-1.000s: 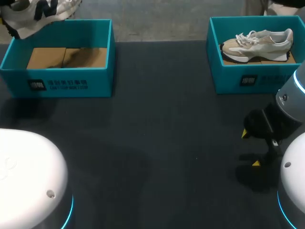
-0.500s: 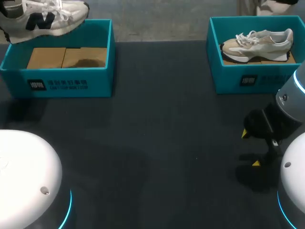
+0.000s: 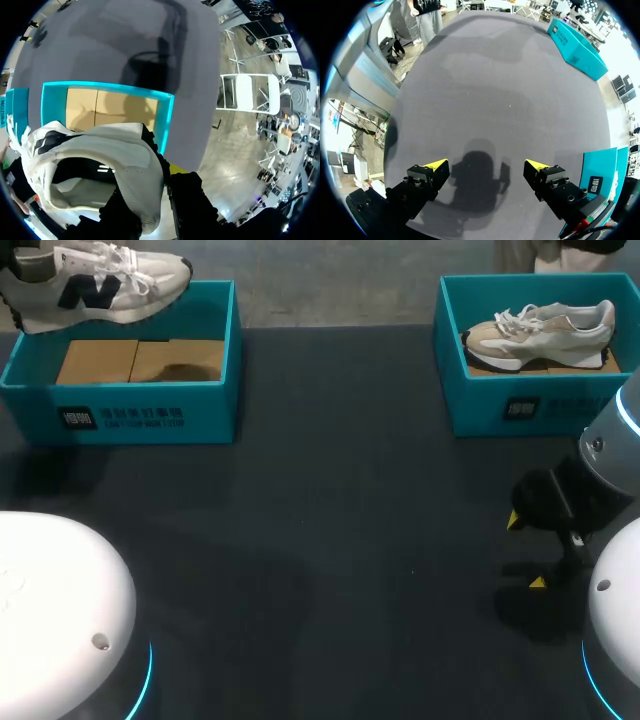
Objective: Take the shoe out of the shoebox, open the shoe tongue, remove and reinsert the insole, then place the shoe into the shoebox
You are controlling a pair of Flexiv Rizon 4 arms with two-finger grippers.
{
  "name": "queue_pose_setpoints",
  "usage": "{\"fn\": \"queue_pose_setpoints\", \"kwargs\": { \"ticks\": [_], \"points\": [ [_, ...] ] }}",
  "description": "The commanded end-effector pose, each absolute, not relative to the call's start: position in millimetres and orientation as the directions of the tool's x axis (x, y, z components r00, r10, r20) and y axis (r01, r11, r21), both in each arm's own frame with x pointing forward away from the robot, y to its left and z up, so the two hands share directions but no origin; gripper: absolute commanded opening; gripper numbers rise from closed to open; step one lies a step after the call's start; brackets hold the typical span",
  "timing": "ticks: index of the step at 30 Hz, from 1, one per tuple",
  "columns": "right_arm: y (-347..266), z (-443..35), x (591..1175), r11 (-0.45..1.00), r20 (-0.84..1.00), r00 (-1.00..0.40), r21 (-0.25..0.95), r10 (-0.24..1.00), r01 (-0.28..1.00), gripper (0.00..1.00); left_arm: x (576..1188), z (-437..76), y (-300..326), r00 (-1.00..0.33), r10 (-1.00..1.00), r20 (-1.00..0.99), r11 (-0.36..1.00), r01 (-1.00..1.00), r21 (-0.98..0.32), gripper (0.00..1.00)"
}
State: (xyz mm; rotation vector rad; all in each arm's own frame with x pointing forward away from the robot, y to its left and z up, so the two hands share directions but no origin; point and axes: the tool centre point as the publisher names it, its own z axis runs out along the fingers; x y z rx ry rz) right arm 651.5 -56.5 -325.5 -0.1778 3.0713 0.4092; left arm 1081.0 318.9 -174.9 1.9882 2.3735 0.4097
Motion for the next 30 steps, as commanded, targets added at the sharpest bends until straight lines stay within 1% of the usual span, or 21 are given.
{"fn": "queue_pose_setpoints", "kwargs": {
  "ticks": [1, 5, 7, 8, 10, 14, 22, 30],
  "points": [
    [-56.4, -325.7, 650.2, 0.96, -0.055, -0.993, 0.255, -0.108, -0.118, 1.0, 1084.9, -170.5, 325.7, -0.119, 0.989, 0.088, 0.098, 0.972, 0.213, 0.0],
    [-56.4, -325.7, 650.2, 0.96, -0.055, -0.993, 0.255, -0.108, -0.118, 1.0, 1090.7, -176.1, 328.7, -0.033, 0.992, 0.121, 0.006, 0.977, 0.214, 0.0],
    [-56.4, -325.7, 650.2, 0.96, -0.055, -0.993, 0.255, -0.108, -0.118, 1.0, 1093.0, -180.0, 328.7, -0.04, 0.989, 0.142, 0.009, 0.977, 0.214, 0.0],
    [-56.4, -325.7, 650.2, 0.96, -0.055, -0.993, 0.255, -0.108, -0.118, 1.0, 1094.3, -182.4, 328.5, -0.015, 0.989, 0.147, -0.017, 0.977, 0.213, 0.0],
    [-56.4, -325.7, 650.2, 0.96, -0.055, -0.993, 0.255, -0.108, -0.118, 1.0, 1096.3, -185.1, 329.0, -0.027, 0.988, 0.15, -0.004, 0.979, 0.203, 0.0],
    [-56.4, -325.7, 650.2, 0.96, -0.055, -0.993, 0.255, -0.108, -0.118, 1.0, 1097.7, -193.5, 324.1, -0.008, 0.985, 0.171, -0.029, 0.977, 0.213, 0.0],
    [-56.4, -325.7, 650.2, 0.96, -0.055, -0.993, 0.255, -0.108, -0.118, 1.0, 1109.3, -218.0, 316.7, -0.037, 0.981, 0.19, 0.006, 0.986, 0.166, 0.0],
    [-56.4, -325.7, 650.2, 0.96, -0.055, -0.993, 0.255, -0.108, -0.118, 1.0, 1112.4, -230.8, 314.5, -0.048, 0.976, 0.211, 0.015, 0.988, 0.155, 0.0]
  ]
}}
